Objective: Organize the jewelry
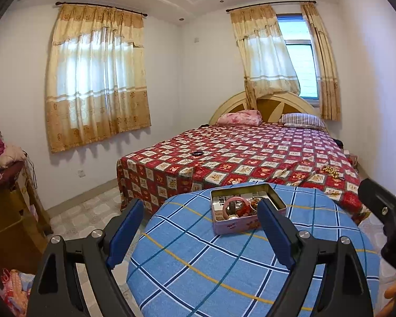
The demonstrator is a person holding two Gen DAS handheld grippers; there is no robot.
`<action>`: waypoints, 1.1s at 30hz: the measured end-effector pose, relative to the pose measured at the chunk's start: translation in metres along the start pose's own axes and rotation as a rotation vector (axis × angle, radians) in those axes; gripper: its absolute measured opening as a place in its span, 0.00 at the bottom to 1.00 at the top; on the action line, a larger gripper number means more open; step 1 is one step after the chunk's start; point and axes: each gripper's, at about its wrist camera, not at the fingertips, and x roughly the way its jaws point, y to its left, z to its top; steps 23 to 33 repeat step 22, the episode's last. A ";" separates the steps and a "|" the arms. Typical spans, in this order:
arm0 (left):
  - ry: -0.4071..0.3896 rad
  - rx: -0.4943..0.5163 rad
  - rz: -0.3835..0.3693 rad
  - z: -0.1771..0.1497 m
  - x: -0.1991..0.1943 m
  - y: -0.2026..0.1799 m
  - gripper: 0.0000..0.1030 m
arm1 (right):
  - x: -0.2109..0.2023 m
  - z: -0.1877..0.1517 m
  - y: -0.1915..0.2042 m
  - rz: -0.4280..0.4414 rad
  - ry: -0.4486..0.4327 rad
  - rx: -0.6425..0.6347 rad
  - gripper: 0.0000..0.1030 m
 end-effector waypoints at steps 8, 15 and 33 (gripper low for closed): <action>0.036 -0.032 -0.052 0.001 0.012 0.001 0.85 | 0.003 0.000 -0.002 -0.019 0.009 0.010 1.00; 0.069 -0.046 -0.090 0.000 0.019 0.002 0.85 | 0.006 0.000 -0.002 -0.023 0.023 0.006 1.00; 0.088 -0.041 -0.087 0.000 0.030 -0.003 0.85 | 0.013 0.001 -0.004 -0.040 0.038 0.002 1.00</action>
